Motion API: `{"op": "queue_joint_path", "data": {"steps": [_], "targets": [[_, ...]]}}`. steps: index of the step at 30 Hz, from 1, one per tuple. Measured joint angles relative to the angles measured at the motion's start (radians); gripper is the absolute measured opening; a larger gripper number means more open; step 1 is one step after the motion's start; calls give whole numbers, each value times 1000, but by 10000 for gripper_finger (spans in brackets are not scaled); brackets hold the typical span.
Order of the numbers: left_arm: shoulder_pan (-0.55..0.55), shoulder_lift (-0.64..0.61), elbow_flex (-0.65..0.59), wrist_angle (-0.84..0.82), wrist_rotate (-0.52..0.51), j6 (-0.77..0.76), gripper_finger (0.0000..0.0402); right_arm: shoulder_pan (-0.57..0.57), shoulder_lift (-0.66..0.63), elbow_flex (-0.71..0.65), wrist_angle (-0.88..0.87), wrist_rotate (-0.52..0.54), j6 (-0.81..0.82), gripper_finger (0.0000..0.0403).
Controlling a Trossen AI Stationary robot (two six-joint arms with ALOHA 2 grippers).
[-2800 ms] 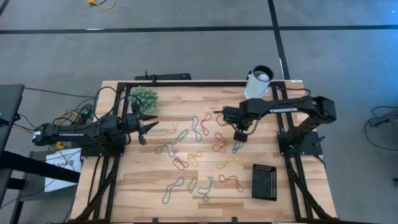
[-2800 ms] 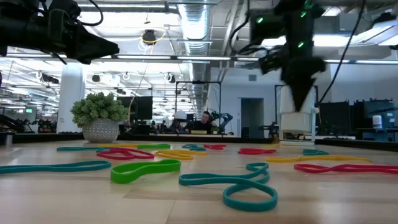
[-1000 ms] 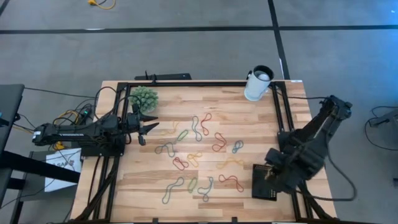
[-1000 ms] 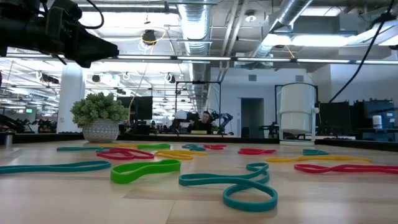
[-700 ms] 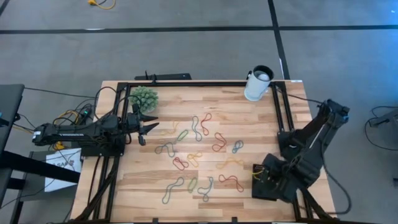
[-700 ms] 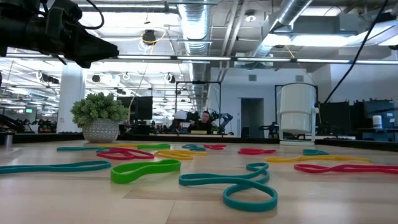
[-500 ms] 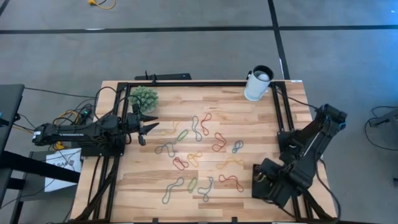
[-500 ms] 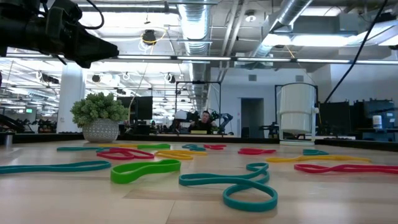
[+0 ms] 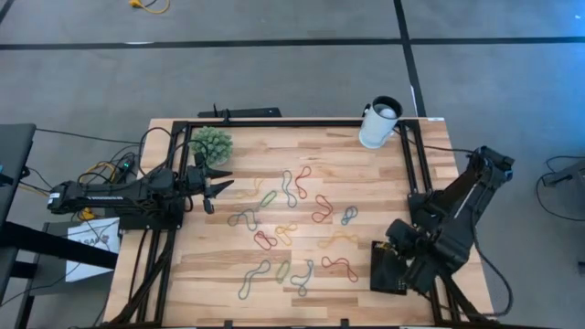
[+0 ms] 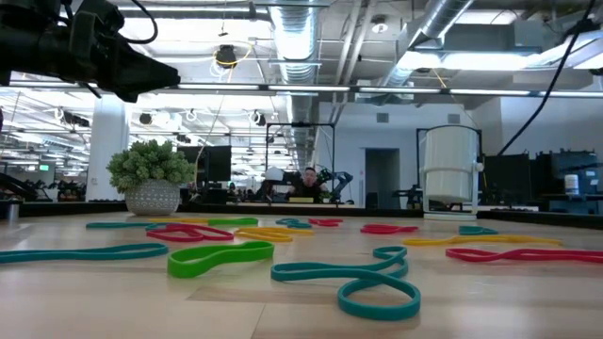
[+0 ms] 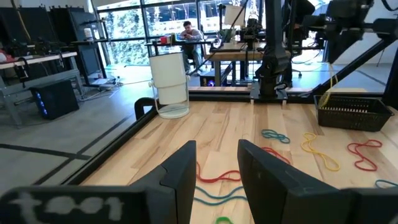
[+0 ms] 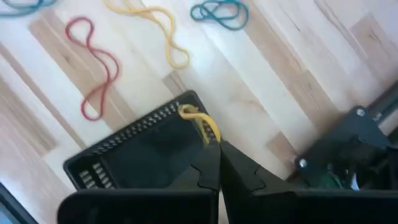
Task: Pick and place items into bin
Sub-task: Put the top right yellow rubberband into the black basket
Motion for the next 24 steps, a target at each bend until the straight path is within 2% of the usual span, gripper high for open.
{"op": "queue_joint_path", "data": {"steps": [3,6,9,17,24], "targets": [[0,0,0,0,0,0,109,-41,-23,-90,83,-86,7,0],[0,0,0,-2,0,0,109,-76,-39,-182,262,-187,-81,0],[0,0,0,-2,0,0,109,-97,-38,-219,378,-193,-163,0],[0,0,0,-18,0,3,109,-147,-31,-219,227,-223,-179,0],[0,0,0,-86,1,-2,109,-171,-31,-219,324,-222,-179,1]]}}
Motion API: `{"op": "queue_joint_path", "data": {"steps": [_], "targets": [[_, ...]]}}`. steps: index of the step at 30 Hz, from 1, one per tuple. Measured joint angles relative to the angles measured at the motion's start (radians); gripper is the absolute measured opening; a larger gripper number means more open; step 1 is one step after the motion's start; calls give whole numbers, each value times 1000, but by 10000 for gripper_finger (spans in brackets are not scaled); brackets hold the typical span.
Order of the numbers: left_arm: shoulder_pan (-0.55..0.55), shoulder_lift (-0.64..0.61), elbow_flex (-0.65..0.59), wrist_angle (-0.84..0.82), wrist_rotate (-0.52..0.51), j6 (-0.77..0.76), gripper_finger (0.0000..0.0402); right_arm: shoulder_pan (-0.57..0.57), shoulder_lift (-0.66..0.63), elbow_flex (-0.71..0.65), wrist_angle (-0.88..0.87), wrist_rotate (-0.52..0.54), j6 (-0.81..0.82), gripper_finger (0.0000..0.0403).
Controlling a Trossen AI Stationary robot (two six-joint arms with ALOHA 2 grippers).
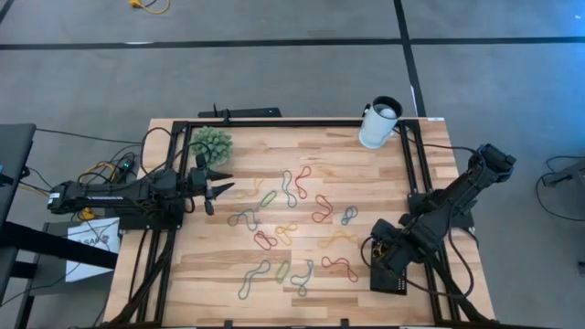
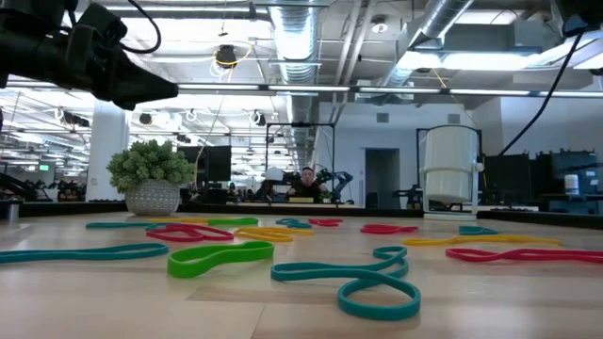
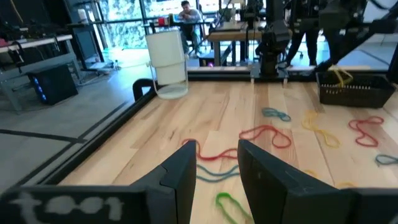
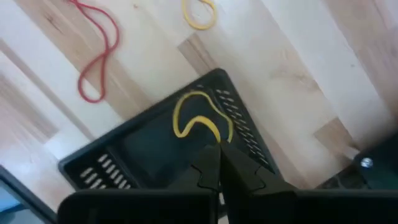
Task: Pick and place items into bin
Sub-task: Put the top right yellow rubberband into the black basket, then put the bottom right yellow rubberband into the black basket
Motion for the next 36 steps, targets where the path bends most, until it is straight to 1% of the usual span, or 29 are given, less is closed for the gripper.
{"op": "queue_joint_path", "data": {"steps": [4,7,12,14,17,19,23,25,29,32,34,36], "targets": [[0,0,0,-4,0,-2,109,-8,0,0,-10,-4,0,15],[0,0,0,-3,0,-2,109,-7,0,0,-17,-8,0,35],[0,0,0,-4,0,1,109,-17,0,0,-20,-53,0,68],[0,0,0,-3,0,1,109,-29,0,0,-19,-46,-4,75],[0,0,0,-3,0,2,109,-56,0,0,1,9,-73,78],[0,0,0,-3,0,2,109,-82,0,0,28,69,-140,77],[0,0,0,-3,0,2,109,-159,0,0,118,186,-288,73],[0,0,0,-3,0,2,109,-205,0,0,180,216,-382,71],[0,0,0,-3,0,2,109,-307,30,1,303,191,-569,70],[0,0,0,-8,0,2,109,-375,89,1,332,160,-637,70],[0,0,0,-15,1,2,109,-414,142,1,320,92,-673,70],[0,0,0,-21,3,2,109,-446,197,1,320,-2,-711,70]]}}
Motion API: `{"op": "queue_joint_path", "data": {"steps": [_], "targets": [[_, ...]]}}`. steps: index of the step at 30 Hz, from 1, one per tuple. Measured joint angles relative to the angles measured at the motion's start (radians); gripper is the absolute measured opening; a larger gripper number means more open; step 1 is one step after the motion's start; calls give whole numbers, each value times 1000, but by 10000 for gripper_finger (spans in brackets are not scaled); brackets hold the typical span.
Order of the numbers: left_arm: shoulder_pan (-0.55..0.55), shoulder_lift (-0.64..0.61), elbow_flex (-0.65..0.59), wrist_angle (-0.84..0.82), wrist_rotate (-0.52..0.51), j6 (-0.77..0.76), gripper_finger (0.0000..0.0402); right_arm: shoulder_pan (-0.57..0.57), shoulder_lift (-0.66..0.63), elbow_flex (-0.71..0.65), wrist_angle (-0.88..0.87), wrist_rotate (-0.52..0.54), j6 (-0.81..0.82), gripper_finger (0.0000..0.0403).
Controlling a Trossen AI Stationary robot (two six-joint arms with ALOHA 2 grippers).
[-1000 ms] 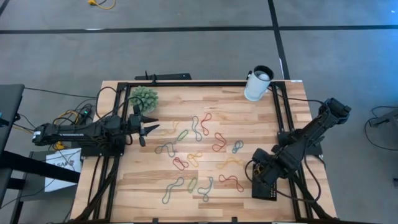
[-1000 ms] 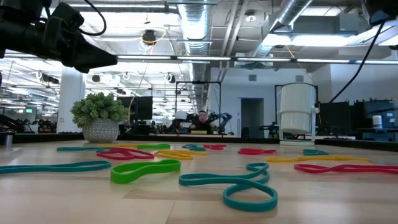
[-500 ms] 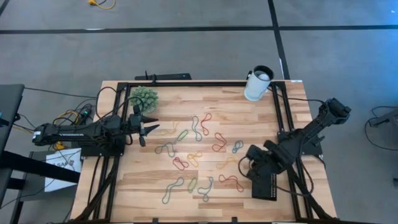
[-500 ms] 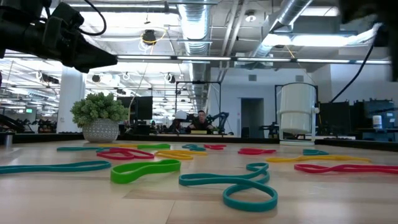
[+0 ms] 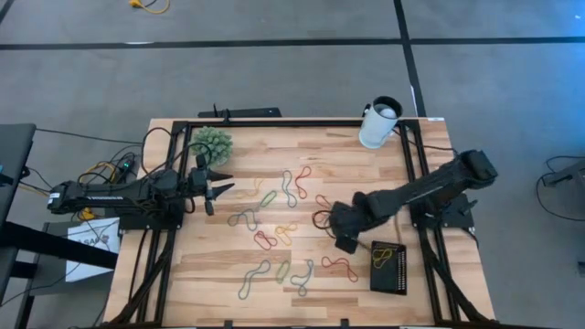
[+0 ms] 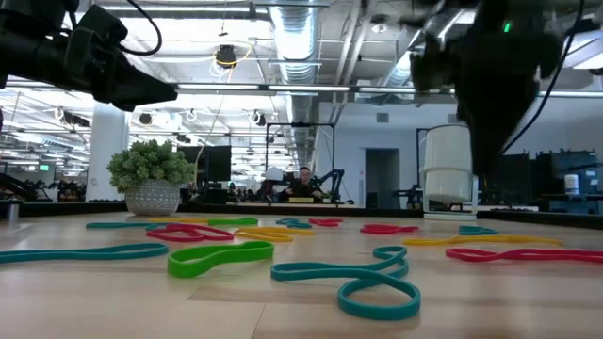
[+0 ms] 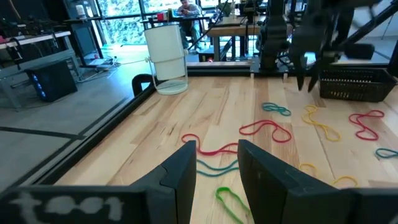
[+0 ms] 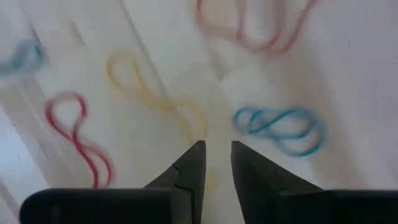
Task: Pick and place items into bin
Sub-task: Put the bottom right yellow rubberband into the black basket
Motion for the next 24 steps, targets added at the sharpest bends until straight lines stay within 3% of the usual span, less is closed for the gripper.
{"op": "queue_joint_path", "data": {"steps": [5,15,24], "targets": [[0,0,0,-13,2,0,109,-47,110,0,-1,-161,-89,70],[0,0,0,-22,2,0,109,-75,207,3,19,-211,-125,70],[0,0,0,-22,3,-1,109,-76,177,47,-27,-217,-122,70]]}}
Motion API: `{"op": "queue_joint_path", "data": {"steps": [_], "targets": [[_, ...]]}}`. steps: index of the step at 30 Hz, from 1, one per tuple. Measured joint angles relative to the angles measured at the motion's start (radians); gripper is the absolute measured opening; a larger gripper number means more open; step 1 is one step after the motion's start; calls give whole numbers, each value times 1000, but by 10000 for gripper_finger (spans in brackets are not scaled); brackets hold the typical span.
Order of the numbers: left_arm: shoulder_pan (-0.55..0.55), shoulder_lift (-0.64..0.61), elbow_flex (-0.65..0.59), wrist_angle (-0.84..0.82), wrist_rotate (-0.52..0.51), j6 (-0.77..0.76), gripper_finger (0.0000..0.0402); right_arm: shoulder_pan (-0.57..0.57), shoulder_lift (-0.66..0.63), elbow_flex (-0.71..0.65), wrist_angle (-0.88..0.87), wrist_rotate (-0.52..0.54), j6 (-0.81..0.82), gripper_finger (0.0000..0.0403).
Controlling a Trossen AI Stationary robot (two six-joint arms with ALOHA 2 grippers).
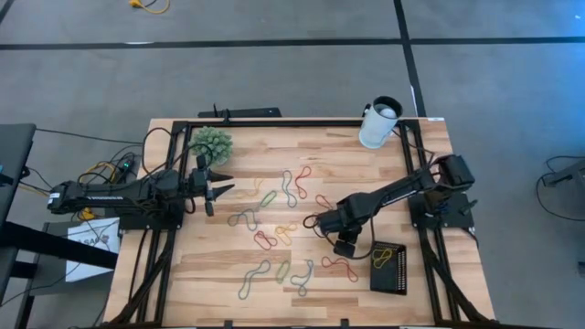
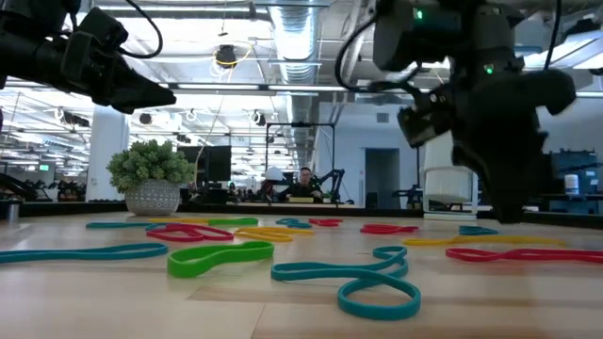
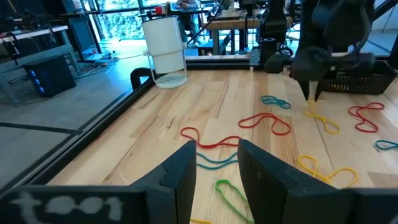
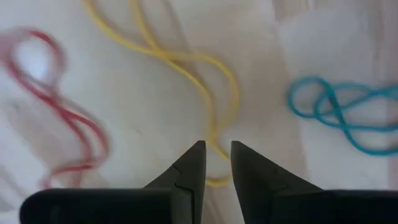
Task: Pick and place items into bin
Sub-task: Put the bottom right yellow rubberband into the black basket
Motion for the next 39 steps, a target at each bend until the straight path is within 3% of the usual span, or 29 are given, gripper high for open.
{"op": "queue_joint_path", "data": {"steps": [8,25,32,36,39], "targets": [[-1,0,0,-5,2,-18,109,3,-24,11,5,5,50,70],[-1,0,0,-12,20,-25,109,31,109,14,20,-19,18,69],[-1,0,0,-12,20,-25,109,26,83,30,9,-36,-33,11],[-1,0,0,-12,19,-24,109,30,68,101,-66,-50,-25,5],[-1,0,0,-13,19,-24,109,46,51,190,-255,-40,-16,3]]}}
